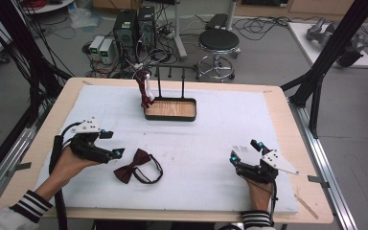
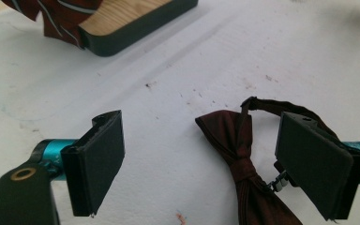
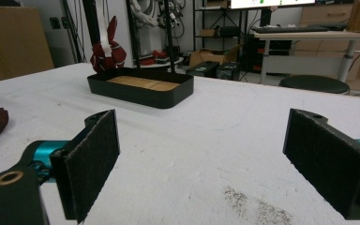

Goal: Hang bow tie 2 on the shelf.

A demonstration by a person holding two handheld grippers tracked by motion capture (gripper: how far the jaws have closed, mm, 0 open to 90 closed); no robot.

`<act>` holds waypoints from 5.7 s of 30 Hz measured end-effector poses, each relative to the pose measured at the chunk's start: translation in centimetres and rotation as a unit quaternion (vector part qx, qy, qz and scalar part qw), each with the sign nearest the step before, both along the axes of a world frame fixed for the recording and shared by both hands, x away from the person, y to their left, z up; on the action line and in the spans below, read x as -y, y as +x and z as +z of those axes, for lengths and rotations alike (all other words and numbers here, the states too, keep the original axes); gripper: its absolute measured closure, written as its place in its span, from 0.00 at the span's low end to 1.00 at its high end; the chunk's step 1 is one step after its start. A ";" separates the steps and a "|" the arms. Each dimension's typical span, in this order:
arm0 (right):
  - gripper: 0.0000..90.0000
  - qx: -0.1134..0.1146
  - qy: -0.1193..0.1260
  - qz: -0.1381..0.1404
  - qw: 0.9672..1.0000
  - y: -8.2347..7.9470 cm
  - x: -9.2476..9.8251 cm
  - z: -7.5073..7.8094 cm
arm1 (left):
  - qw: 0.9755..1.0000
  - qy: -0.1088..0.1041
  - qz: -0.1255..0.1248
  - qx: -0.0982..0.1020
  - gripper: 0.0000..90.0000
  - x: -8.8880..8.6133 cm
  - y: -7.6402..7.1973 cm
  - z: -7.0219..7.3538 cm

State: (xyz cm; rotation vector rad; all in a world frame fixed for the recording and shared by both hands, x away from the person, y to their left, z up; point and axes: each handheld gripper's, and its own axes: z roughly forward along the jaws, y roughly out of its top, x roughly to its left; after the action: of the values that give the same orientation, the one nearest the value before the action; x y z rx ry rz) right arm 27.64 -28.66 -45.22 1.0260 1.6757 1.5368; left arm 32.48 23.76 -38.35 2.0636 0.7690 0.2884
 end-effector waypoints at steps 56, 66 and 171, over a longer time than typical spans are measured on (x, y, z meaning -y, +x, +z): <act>0.11 -0.002 0.004 0.000 1.000 0.0 0.1 0.0 | 0.971 0.187 -0.063 -0.135 0.45 6.4 1.2 -3.4; 0.11 -0.002 0.004 0.000 1.000 0.0 0.1 0.0 | 0.970 0.189 -0.063 -0.140 0.62 6.6 0.9 -3.2; 0.11 0.000 0.003 0.001 1.000 0.0 0.1 0.0 | 0.979 -0.101 0.133 0.121 0.83 9.2 5.8 5.5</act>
State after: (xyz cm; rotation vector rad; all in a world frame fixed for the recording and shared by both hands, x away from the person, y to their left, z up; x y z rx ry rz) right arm 27.65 -28.72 -45.22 1.0284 1.6729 1.5434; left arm 38.26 14.56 -32.84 1.6980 0.8847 0.5765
